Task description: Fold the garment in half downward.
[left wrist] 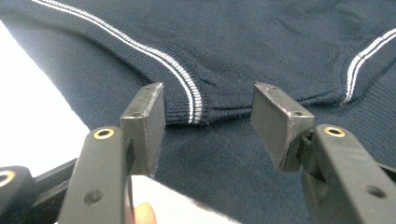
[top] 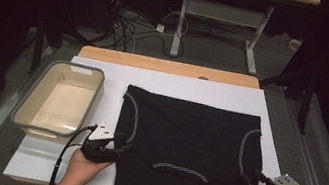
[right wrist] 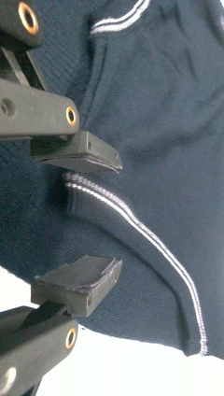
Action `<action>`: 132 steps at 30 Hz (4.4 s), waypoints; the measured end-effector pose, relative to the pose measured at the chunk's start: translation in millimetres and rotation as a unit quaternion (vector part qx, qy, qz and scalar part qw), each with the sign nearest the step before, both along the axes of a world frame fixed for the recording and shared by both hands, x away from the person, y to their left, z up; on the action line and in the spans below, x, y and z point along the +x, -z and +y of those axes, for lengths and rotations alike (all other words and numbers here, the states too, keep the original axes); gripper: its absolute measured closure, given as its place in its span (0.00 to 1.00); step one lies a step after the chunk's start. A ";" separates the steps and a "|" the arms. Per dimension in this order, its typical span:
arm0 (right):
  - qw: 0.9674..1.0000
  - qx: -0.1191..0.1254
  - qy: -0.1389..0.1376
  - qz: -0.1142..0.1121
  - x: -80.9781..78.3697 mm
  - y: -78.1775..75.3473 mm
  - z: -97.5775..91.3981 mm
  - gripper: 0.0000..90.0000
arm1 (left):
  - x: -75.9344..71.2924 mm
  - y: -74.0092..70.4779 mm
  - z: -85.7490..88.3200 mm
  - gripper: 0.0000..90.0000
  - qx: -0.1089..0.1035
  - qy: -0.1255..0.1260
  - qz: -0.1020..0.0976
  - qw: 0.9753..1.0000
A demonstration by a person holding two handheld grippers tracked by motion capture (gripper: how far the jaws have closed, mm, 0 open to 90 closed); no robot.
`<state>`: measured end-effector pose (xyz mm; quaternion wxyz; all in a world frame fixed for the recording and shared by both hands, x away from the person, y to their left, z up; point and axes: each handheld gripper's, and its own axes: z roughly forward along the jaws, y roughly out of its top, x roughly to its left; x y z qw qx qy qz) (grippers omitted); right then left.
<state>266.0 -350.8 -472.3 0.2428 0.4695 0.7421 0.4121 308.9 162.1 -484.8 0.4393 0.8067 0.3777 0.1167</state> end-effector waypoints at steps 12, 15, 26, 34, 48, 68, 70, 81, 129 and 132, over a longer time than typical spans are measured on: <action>1.000 -0.013 -0.013 0.002 4.0 1.1 13.0 0.53 | 6.7 1.6 -13.3 0.43 0.006 -0.010 -0.005 1.000; 1.000 -0.023 -0.016 0.002 5.8 2.6 18.1 0.53 | 8.8 3.7 -19.1 0.42 0.015 -0.006 -0.005 1.000; 1.000 -0.025 -0.001 0.018 7.6 6.5 16.0 0.53 | 10.4 8.3 -28.7 0.49 0.060 -0.011 0.002 0.998; 0.998 -0.036 -0.017 0.039 10.3 8.6 19.2 0.63 | 9.0 8.5 -29.5 0.72 0.064 -0.001 -0.003 0.998; 0.998 -0.030 -0.038 0.030 8.1 8.0 18.6 0.88 | 5.1 6.6 -25.1 0.86 0.043 0.011 -0.021 0.999; 0.998 -0.015 -0.036 -0.050 -21.8 -20.9 8.0 0.89 | -36.0 -17.7 -10.2 0.86 0.007 0.042 -0.037 0.998; 0.998 -0.016 -0.038 -0.049 -26.8 -20.5 7.3 0.89 | -41.5 -18.9 -8.9 0.86 0.006 0.046 -0.037 0.998; 0.998 -0.017 -0.039 -0.047 -53.2 -22.5 1.4 0.89 | -72.1 -15.5 -8.8 0.86 0.011 0.078 -0.028 0.996; 0.982 -0.025 -0.185 0.004 -66.8 5.9 96.0 0.73 | -76.4 1.6 -101.3 0.62 -0.015 0.198 0.014 0.980; 0.984 -0.010 -0.177 -0.001 -63.0 4.1 95.3 0.65 | -69.2 -0.6 -93.8 0.55 -0.030 0.182 0.019 0.983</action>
